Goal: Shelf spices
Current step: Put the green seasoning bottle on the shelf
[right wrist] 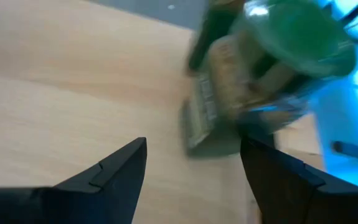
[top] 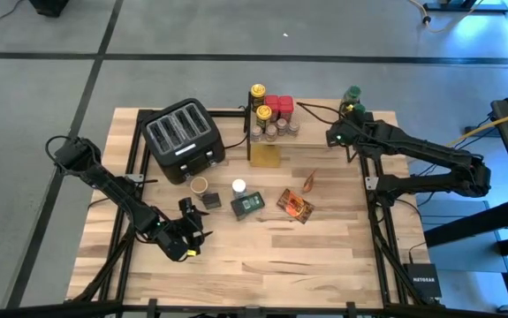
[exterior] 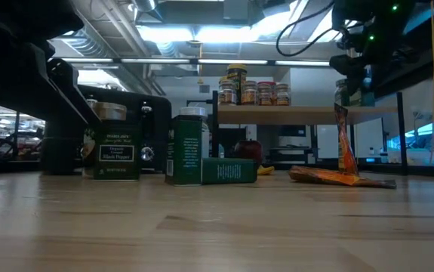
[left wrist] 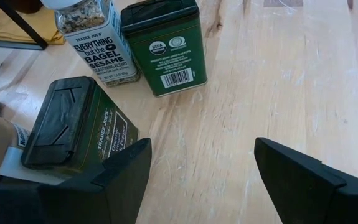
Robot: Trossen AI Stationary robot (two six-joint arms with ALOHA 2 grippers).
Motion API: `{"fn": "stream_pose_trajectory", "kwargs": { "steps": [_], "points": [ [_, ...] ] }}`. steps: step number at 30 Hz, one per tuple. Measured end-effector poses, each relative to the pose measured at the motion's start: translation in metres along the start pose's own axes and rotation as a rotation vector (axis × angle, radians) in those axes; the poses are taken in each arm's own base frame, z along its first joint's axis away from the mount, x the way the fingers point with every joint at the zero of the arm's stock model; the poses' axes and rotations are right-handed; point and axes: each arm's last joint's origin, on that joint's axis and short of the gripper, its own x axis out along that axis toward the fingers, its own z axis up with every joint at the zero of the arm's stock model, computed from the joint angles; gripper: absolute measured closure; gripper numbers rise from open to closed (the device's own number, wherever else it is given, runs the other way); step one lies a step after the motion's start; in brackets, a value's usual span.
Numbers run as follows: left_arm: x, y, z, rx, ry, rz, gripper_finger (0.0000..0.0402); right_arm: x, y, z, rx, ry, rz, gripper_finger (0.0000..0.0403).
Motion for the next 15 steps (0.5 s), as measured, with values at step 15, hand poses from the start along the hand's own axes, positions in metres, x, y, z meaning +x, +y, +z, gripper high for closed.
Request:
{"fn": "stream_pose_trajectory", "kwargs": {
  "steps": [15],
  "points": [
    [0.0, 0.0, 0.0, 0.001, 0.0, 0.0, 0.0123, 0.006, 0.014, 0.004, -0.024, -0.007, 0.062, 0.0137]
  ]
}}
